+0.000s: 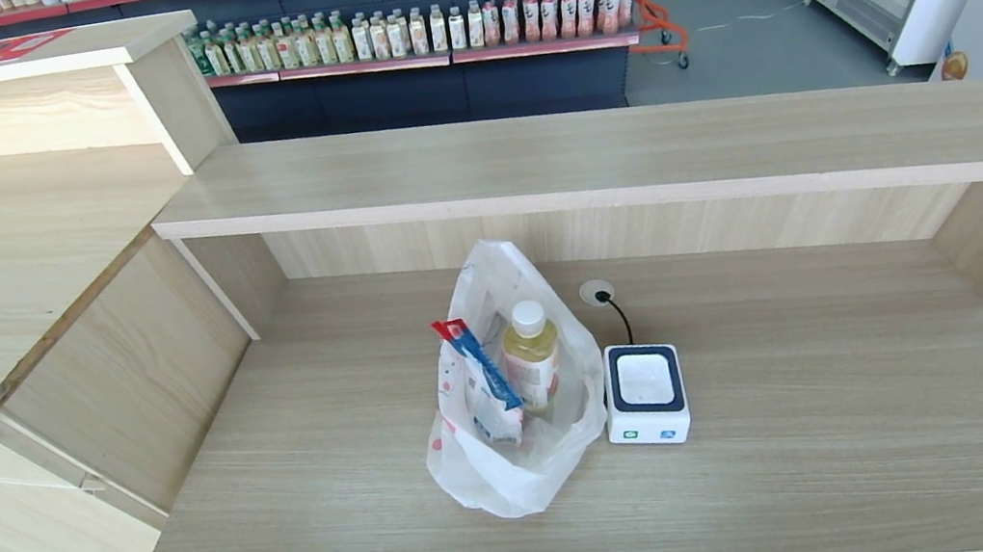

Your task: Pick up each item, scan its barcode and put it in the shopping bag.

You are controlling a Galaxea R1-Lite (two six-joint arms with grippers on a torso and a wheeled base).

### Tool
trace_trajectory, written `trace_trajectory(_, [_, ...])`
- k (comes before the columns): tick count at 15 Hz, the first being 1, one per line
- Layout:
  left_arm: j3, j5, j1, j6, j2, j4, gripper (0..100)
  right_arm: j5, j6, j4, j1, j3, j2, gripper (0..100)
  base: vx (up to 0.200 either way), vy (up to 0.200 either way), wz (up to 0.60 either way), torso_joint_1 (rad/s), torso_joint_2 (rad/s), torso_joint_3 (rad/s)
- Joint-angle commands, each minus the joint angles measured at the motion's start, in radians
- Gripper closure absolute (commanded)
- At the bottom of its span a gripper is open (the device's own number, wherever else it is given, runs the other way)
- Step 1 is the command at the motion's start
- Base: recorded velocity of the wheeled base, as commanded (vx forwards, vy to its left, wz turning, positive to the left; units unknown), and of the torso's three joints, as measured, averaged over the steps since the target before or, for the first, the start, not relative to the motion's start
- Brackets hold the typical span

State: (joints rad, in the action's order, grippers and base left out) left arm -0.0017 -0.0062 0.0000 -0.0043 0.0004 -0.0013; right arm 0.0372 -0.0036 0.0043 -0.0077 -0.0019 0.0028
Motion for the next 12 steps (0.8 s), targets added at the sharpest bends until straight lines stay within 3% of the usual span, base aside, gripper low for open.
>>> trace_trajectory(1, [0.000,0.000,0.000,0.000,0.000,0.001,0,0.000,-0.004,0.003,0.000,0.000,-0.003,0,0.000,0.000,0.00,0.000,0.00,0.000])
trace_trajectory(6, [0.000,-0.001,0.000,0.003,0.004,0.000,0,0.000,-0.001,0.003,0.000,0.000,-0.003,0,0.000,0.000,0.00,0.000,0.00,0.000])
trace_trajectory(12, [0.000,-0.001,0.000,0.006,0.013,0.001,0,0.000,0.001,0.003,0.000,0.000,-0.003,0,0.200,-0.200,0.00,0.002,0.00,0.002])
